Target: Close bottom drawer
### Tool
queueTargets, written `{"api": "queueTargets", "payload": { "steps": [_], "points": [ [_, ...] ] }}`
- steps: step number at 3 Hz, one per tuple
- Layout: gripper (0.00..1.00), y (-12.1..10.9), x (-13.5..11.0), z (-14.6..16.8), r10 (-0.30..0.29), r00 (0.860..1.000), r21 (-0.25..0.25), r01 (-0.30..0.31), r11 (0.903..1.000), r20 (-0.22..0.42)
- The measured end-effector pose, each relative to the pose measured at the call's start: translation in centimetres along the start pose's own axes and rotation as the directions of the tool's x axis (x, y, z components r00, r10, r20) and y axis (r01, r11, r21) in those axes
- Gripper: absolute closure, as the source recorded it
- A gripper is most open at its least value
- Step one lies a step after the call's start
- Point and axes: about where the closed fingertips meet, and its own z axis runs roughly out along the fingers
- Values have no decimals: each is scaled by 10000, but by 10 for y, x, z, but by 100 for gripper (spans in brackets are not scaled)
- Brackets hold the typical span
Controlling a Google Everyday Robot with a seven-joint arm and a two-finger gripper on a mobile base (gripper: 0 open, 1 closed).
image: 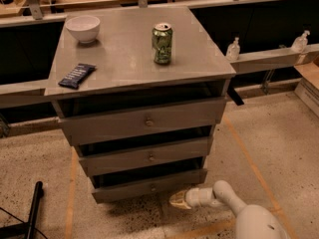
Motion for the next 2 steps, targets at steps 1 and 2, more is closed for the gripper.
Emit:
{"api": "queueTargets", "payload": {
  "steps": [1,2],
  "points": [
    [100,-17,-11,3,-661,9972,546,642,9964,349],
    [100,-32,-17,8,-1016,9927,988,949,9906,651]
  ]
}}
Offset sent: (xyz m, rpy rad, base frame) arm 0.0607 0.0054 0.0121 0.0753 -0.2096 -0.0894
